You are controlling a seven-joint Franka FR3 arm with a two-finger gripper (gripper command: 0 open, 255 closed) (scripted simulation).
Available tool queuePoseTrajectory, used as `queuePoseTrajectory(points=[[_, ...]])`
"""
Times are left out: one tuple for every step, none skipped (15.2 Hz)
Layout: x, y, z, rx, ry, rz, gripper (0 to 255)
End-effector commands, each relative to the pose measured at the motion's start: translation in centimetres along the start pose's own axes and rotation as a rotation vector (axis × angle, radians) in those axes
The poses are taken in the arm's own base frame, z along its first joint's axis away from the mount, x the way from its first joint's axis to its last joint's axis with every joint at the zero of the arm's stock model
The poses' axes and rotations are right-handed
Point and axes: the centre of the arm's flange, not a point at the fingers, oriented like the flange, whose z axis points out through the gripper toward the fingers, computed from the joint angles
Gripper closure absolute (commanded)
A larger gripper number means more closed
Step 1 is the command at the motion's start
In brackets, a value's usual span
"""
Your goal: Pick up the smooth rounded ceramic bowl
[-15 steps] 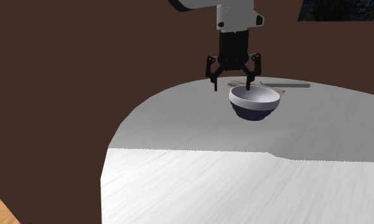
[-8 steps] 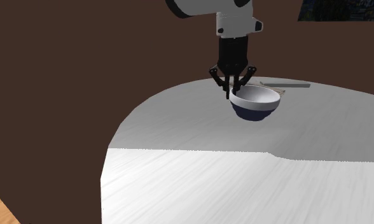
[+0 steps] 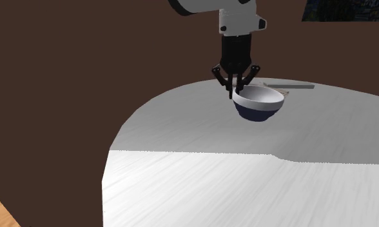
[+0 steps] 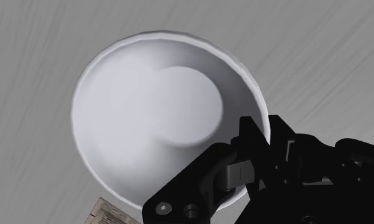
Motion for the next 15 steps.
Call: queuePoseTrajectory(points=[[0.1, 0.1, -0.9, 0.0, 0.0, 0.0, 255], [0.1, 0.2, -1.4, 0.0, 0.0, 0.0, 255], [0.1, 0.2, -2.0, 0.0, 0.0, 0.0, 255], [0.1, 0.2, -2.5, 0.0, 0.0, 0.0, 255], [0.1, 0.3, -3.0, 0.0, 0.0, 0.0, 255], [0.1, 0.3, -3.6, 0.0, 0.0, 0.0, 255], [0.1, 0.4, -4.1, 0.0, 0.0, 0.0, 255], [0.1, 0.4, -4.6, 0.0, 0.0, 0.0, 255], [0.1, 0.5, -5.1, 0.0, 0.0, 0.0, 255], [0.1, 0.5, -5.7, 0.0, 0.0, 0.0, 255], [0.1, 0.6, -6.2, 0.0, 0.0, 0.0, 255], [0.1, 0.6, -6.7, 0.0, 0.0, 0.0, 255], [0.1, 0.7, -7.2, 0.0, 0.0, 0.0, 255], [0.1, 0.7, -7.3, 0.0, 0.0, 0.0, 255], [0.1, 0.7, -7.3, 0.0, 0.0, 0.0, 255]])
